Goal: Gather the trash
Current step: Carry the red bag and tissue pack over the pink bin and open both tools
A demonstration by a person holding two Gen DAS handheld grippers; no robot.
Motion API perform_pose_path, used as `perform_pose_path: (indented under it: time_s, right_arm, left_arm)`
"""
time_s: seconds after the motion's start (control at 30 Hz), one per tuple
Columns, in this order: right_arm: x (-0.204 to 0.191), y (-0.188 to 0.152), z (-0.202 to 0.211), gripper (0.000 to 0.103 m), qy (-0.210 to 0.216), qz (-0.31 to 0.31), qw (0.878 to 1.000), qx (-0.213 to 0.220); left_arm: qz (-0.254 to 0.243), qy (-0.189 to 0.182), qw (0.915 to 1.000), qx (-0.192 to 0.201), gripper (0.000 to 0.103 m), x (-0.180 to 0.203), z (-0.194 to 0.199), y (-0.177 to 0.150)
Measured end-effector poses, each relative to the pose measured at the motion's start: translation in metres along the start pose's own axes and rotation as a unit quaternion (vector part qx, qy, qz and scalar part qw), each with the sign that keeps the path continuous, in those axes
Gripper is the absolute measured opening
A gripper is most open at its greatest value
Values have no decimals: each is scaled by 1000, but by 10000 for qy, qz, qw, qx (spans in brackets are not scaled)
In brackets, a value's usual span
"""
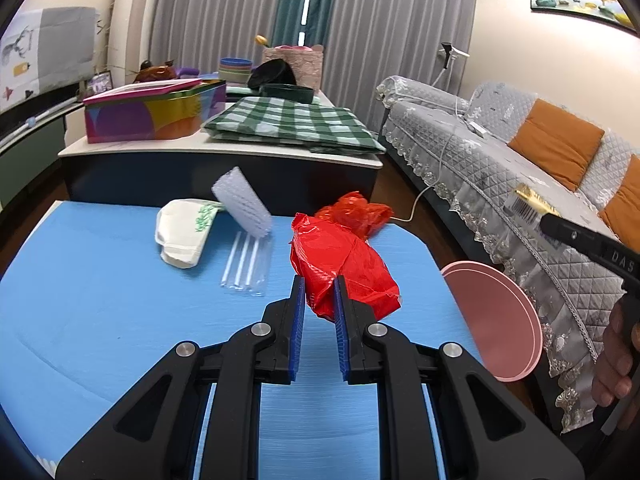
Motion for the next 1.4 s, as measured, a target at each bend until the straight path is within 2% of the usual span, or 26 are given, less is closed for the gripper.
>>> perform_pose_path:
  time_s: [0.4, 0.97, 1.4]
  right_arm:
    - [30, 4, 8, 59, -260, -236, 9994, 45]
    - [53, 8, 23, 59, -605, -242, 9977, 181]
    - [76, 8, 19, 59, -745, -522, 9958, 129]
  left_arm:
    - [-134, -76, 9999, -35, 14, 23, 0, -6]
    - [-259, -198, 9994, -99, 14, 52, -7, -11]
    - [-362, -360, 9985, -201, 14, 80, -18, -11]
Point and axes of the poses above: each gripper's, at about its wrist camera, not at the fingertips, and z roughly against the way its jaws point, x to its right, y to its top, the point moved 5 cm from there along -z, roughly the way its jaws point, and after that the axes turned 9 degrees about z, right-handed, at the moved point
